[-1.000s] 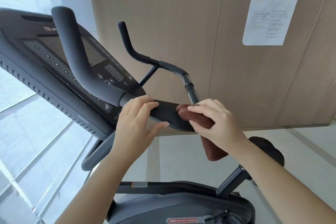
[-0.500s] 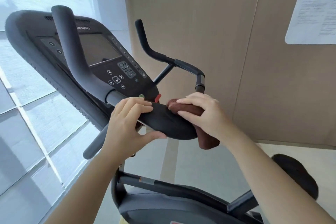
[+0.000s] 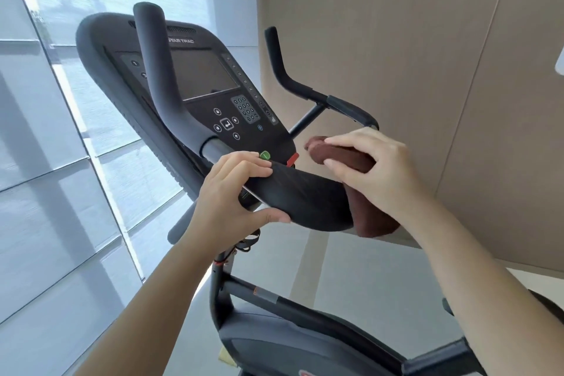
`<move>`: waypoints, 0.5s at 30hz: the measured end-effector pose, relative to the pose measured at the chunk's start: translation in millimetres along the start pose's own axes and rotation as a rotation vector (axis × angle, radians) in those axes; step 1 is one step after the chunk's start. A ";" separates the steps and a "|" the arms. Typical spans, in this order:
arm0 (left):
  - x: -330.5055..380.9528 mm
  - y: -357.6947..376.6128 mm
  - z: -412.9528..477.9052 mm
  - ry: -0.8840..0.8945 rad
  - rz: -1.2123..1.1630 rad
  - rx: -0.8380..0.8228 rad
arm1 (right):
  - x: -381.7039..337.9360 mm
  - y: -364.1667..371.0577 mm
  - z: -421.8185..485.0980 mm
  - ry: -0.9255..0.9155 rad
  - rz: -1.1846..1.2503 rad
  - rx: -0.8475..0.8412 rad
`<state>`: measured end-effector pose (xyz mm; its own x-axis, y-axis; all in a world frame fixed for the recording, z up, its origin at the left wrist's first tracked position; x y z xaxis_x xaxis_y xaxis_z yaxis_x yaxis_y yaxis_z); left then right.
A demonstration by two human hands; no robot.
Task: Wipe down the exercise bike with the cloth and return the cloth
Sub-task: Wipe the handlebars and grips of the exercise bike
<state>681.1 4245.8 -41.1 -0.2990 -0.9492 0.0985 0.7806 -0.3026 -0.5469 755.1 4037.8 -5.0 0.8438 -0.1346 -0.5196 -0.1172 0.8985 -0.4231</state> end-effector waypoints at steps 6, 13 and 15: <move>5.4 -3.3 -0.8 -0.029 -0.003 -0.014 | 5.8 18.8 6.5 0.233 0.030 -0.220; 3.9 -12.1 -3.6 0.014 0.048 -0.085 | 5.7 18.4 13.6 0.134 0.018 -0.170; 1.2 -15.4 -4.8 0.017 0.071 -0.094 | 3.0 27.2 24.8 0.104 0.057 -0.191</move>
<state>666.1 4249.7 -36.5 -0.2548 -0.9660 0.0431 0.7453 -0.2246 -0.6278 767.4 4072.2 0.3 0.7757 -0.1374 -0.6159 -0.2682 0.8117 -0.5189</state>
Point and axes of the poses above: each hand's wrist, its own z-axis towards the middle knuckle, its own y-axis out of the palm, x = y × z, the point moved 1 cm from there along z, towards the middle knuckle, and after that the axes turned 13 degrees about z, right-handed, at the moved point
